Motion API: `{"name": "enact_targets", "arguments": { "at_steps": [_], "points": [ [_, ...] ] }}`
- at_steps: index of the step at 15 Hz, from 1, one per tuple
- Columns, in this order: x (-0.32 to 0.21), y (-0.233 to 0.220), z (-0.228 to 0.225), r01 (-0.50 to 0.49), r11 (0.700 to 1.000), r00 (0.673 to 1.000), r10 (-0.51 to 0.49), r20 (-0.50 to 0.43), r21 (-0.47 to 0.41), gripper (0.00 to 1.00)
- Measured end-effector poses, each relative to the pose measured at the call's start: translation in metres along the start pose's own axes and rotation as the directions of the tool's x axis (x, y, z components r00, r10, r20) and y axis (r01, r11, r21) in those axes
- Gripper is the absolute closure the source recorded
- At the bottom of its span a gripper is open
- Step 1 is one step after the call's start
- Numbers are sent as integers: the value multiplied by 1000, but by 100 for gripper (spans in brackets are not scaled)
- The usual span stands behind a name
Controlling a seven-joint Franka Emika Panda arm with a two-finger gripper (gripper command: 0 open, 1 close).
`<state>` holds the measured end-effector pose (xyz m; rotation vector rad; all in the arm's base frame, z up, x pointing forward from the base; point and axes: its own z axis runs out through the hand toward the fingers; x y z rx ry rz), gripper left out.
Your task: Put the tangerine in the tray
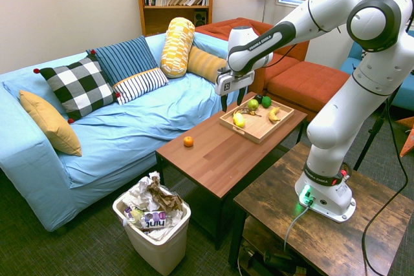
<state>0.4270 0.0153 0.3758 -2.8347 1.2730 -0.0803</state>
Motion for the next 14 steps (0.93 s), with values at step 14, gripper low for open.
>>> {"name": "enact_targets", "arguments": {
  "at_steps": [14],
  "points": [
    [40,-119,126,-28,999,1000,28,-6,34,0]
  ]
}}
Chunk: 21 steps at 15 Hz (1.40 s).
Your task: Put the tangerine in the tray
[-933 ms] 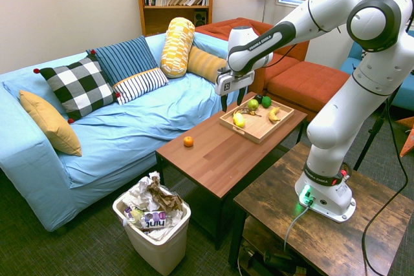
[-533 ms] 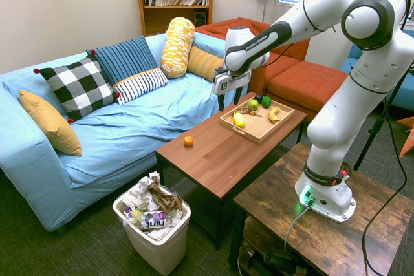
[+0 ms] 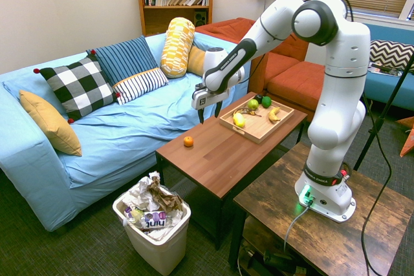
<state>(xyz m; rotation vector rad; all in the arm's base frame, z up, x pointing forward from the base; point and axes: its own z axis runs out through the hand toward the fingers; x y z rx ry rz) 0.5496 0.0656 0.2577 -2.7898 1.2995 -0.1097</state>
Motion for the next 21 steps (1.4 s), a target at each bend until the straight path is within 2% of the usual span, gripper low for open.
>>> {"name": "enact_targets", "arguments": {
  "at_steps": [7,12,13,21],
  "points": [
    [24,-68,102,-39,999,999,39,4,-33,0],
    [34,-90,150,-70,995,997,71,10,-74,0],
    [38,-90,155,-80,994,997,81,10,-77,100],
    [37,-91,167,-109,991,993,112,34,-82,100]
  ]
}}
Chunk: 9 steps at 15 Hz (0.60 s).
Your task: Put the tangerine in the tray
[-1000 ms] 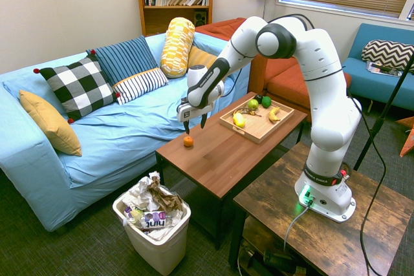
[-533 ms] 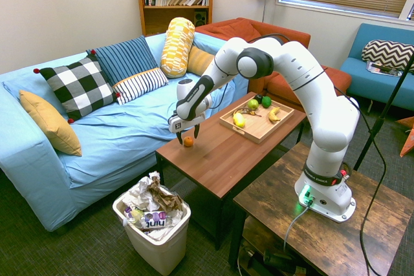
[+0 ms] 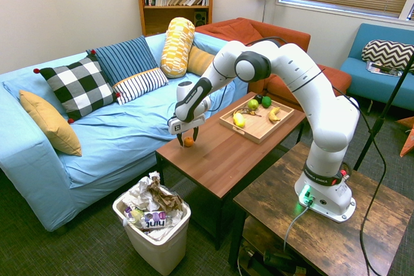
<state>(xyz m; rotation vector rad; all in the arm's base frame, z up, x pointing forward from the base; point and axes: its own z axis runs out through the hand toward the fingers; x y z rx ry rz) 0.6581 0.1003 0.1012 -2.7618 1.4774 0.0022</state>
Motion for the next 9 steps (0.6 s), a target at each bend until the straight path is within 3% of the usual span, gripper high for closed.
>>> {"name": "enact_targets", "arguments": {
  "at_steps": [6,9],
  "points": [
    [-1,1,-1,-11,1000,1000,10,8,2,100],
    [5,5,-31,-27,999,1000,27,-7,25,100]
  ]
}}
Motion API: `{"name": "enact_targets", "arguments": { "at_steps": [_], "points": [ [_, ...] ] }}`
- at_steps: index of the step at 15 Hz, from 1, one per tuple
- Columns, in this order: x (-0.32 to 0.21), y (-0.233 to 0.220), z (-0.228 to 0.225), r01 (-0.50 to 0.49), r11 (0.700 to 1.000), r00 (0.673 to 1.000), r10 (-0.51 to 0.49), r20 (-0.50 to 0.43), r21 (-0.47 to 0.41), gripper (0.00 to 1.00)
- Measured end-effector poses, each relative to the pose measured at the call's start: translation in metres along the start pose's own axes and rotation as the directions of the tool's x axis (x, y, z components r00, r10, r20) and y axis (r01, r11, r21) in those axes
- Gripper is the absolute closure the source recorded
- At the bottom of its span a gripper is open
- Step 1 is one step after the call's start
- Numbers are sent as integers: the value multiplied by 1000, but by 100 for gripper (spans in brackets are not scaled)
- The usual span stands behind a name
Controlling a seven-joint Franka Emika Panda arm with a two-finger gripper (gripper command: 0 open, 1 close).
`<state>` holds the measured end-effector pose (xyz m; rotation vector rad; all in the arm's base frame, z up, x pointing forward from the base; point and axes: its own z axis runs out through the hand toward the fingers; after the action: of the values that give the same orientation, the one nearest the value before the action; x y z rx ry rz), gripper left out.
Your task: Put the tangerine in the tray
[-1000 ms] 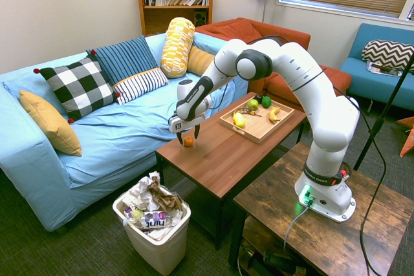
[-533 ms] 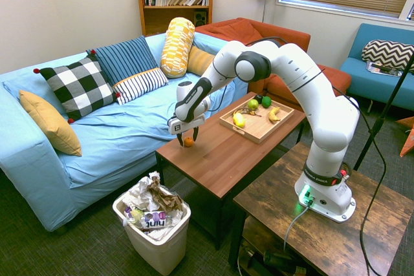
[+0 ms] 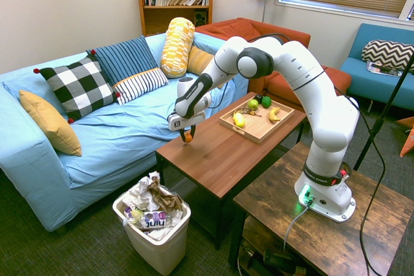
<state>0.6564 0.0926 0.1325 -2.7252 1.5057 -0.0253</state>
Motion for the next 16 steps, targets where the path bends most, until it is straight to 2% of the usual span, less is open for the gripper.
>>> {"name": "enact_targets", "arguments": {
  "at_steps": [3,7,11,16],
  "points": [
    [35,29,-61,-70,997,996,72,-48,37,100],
    [110,108,-124,-232,968,967,240,-88,93,100],
    [182,189,-136,-381,918,913,393,-108,111,100],
    [242,269,-114,-518,852,844,524,-118,79,100]
  ]
}}
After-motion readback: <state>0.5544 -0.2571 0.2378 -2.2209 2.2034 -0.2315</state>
